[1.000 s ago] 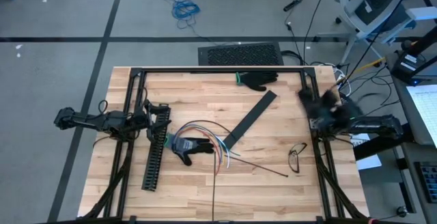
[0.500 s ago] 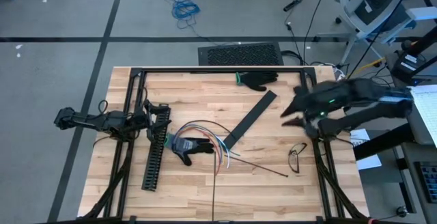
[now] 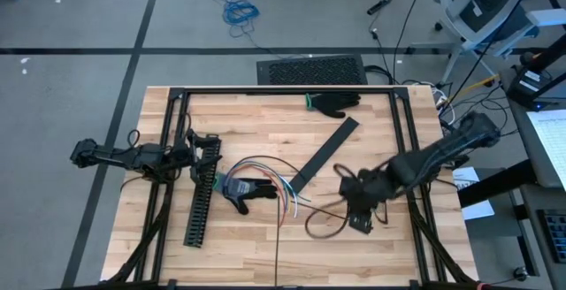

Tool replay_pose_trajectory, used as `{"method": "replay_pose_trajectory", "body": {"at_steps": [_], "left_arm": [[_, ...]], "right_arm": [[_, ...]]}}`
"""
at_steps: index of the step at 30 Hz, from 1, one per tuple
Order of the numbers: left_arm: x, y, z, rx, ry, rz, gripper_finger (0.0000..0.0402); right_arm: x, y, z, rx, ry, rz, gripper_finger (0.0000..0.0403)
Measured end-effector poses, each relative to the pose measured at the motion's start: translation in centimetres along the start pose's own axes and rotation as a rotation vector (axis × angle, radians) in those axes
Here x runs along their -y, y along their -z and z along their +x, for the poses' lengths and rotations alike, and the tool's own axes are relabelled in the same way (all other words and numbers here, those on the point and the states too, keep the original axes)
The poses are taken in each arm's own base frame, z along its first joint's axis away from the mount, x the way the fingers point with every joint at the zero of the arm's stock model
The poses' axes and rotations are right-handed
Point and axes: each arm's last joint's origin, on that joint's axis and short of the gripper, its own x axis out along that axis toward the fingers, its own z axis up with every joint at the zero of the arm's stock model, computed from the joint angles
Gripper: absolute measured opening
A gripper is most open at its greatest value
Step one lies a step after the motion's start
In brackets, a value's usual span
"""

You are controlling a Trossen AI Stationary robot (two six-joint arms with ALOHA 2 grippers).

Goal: Ziptie cables
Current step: Wrap the cable wires with the black zip tie

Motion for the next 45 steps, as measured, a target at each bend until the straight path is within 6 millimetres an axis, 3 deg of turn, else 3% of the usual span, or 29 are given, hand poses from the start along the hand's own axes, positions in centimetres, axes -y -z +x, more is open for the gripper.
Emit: {"method": "replay_pose_trajectory", "body": {"at_steps": [5,12,45], "left_arm": [[0.0,0.0,0.0,0.000,0.000,0.000,0.0296],[0.0,0.0,0.0,0.000,0.000,0.000,0.0296],[-0.2,-0.3,0.0,0.038,-0.078,0.012,0.0296]], "right_arm": [[-1.6,1.3,1.8,-0.045,0.033,0.095,0.0141],[-2.3,2.8,1.9,-0.006,0.081,0.172,0.0141],[-3.0,2.4,1.8,0.011,-0.017,0.278,0.0141]]}}
